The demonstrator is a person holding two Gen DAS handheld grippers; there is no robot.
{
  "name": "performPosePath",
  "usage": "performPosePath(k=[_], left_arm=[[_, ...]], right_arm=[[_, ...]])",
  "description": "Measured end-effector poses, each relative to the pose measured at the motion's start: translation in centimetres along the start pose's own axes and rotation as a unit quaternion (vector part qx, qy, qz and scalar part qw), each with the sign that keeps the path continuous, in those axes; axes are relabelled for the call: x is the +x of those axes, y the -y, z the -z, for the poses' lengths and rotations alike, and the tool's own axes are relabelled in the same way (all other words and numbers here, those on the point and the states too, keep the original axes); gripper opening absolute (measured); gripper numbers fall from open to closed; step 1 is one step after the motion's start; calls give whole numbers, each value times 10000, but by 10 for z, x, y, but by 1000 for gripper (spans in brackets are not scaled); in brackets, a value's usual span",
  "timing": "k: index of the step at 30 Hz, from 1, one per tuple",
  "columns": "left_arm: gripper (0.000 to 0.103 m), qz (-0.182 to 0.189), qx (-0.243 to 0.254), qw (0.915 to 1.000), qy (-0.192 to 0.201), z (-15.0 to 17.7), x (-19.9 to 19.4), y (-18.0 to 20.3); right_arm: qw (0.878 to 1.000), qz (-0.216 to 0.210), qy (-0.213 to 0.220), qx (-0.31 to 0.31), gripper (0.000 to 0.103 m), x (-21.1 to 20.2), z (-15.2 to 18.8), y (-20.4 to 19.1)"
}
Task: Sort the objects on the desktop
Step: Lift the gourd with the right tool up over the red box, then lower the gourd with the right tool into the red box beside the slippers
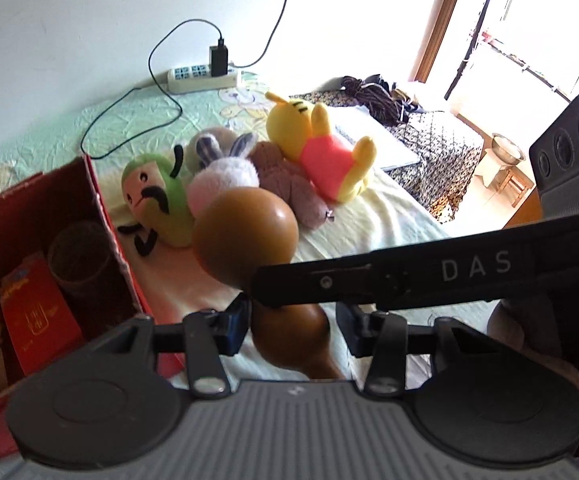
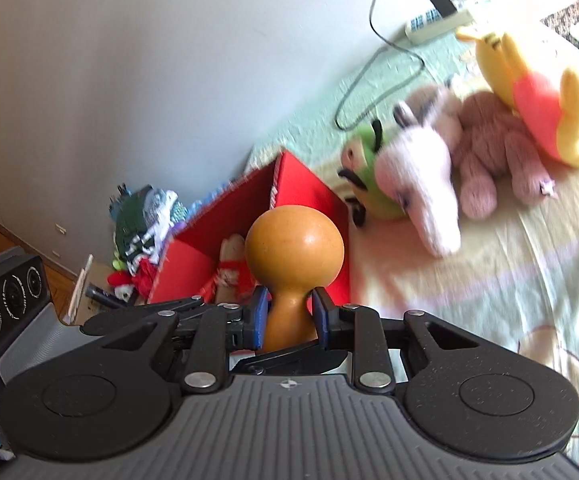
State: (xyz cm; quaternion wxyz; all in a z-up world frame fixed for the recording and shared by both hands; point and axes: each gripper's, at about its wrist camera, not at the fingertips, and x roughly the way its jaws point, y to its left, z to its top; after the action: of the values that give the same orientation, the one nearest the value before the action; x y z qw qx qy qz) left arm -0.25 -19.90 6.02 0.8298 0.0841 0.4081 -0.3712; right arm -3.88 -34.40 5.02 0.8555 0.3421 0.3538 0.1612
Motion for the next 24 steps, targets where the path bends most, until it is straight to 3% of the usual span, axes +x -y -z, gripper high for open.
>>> performPosePath(k=[11,24], left_arm=[[47,-237,92,9976,650,-29,-45,-36],[47,-1018,-257,9917,741,-14,-74,-126]], right_arm=[[9975,-480,490,-156,26,19,-34,-42],[9942,-936,-32,-523,26,118,-43,-97]])
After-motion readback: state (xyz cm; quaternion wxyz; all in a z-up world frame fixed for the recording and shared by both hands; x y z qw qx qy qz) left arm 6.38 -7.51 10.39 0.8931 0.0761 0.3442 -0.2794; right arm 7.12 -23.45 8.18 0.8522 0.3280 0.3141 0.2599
